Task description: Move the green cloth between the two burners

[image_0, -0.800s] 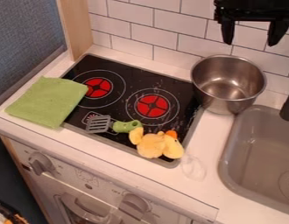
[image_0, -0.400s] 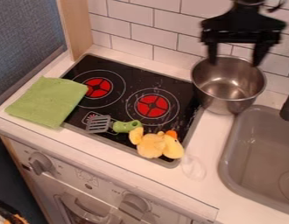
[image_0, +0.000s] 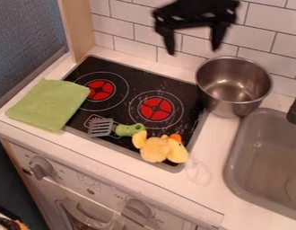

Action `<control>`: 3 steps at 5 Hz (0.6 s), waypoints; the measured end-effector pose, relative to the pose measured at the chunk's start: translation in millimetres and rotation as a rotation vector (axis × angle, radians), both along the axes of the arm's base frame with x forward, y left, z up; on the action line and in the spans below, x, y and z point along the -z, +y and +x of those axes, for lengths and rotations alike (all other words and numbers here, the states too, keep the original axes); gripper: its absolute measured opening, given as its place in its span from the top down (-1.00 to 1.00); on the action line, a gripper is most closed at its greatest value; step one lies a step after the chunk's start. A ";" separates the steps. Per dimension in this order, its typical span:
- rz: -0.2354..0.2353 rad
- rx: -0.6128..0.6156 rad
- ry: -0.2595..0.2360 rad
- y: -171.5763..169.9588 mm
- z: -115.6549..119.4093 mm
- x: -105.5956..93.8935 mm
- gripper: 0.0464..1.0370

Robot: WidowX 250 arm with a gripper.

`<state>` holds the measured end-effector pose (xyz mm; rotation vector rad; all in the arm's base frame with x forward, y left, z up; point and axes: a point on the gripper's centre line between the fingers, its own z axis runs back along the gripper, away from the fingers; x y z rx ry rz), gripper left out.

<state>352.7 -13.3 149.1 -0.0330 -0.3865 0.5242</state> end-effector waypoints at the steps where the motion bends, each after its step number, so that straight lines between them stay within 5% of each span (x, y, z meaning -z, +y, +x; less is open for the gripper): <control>1: 0.013 -0.103 0.002 48.2 -21.4 -5.1 -0.93; 3: 0.001 -0.234 0.037 119.0 -53.7 23.2 -0.93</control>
